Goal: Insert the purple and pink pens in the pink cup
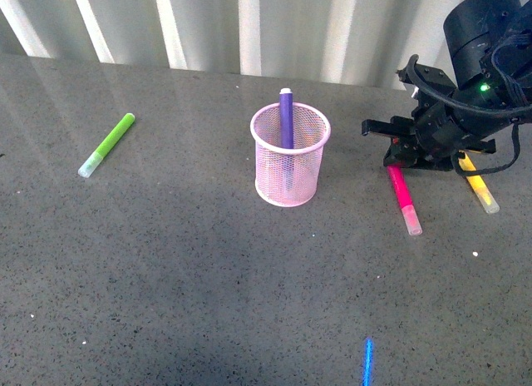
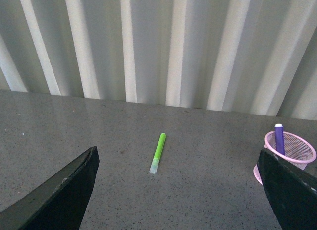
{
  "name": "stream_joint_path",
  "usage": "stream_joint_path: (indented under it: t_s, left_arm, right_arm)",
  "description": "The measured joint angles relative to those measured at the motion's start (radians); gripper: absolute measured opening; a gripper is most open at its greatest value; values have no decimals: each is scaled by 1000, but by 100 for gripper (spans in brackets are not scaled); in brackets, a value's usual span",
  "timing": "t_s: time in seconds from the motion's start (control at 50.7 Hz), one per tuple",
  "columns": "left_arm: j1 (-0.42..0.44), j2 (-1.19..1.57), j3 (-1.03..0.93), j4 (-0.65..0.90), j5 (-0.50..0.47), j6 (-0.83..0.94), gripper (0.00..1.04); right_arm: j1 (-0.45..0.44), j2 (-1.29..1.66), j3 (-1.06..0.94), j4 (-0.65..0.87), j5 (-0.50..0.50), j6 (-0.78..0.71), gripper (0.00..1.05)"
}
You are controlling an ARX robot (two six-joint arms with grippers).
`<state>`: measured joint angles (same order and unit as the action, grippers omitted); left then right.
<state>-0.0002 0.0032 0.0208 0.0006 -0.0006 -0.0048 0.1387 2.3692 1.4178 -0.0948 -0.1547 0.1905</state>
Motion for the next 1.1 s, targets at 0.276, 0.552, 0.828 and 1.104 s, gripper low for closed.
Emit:
stream_joint_path:
  t_s: [0.276,0.552,0.828,1.104]
  left_arm:
    - [0,0,0,0,0,0,98]
    - [0,0,0,0,0,0,98]
    - [0,-3,0,0,2,0,98]
    - [0,-2,0,0,0,0,98]
  right_arm:
    - [-20,-125,-167,211,18,31,11]
    - [-53,-537,-393,666,-55,77,11]
    - [130,-372,-387,1178,-219,2,11]
    - [264,-302,-286,1115,-233,63,11]
